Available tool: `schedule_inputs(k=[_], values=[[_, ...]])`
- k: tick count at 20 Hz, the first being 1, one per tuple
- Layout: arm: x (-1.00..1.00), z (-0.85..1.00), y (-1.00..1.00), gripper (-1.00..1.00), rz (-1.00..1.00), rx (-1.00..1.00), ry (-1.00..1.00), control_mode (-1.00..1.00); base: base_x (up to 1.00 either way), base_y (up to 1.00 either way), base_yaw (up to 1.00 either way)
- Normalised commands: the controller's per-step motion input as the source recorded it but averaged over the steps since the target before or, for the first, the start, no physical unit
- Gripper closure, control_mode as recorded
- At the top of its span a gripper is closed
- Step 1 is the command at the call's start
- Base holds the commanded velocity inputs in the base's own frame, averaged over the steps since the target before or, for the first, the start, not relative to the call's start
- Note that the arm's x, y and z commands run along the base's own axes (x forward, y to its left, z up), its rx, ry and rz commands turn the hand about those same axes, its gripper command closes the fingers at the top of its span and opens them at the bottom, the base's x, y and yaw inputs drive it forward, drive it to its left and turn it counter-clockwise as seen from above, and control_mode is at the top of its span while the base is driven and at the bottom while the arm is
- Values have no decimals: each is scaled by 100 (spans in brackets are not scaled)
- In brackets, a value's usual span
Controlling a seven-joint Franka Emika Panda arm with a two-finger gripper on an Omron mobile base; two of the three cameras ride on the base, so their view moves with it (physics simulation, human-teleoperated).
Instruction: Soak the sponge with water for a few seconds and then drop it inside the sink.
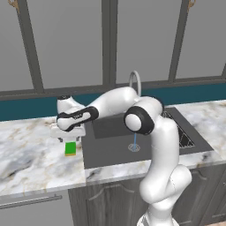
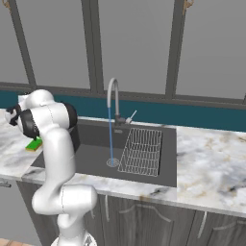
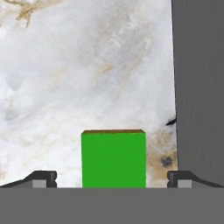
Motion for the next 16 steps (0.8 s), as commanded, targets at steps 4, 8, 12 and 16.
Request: schedule_inputs(k=[4,8,12,16], values=[[0,-12,0,-100,0,0,0,-100,0,0,0],[0,-17,0,-100,0,0,0,-100,0,0,0],[-1,-24,0,-100,0,0,0,-100,0,0,0],[-2,-19,0,-100,0,0,0,-100,0,0,0]])
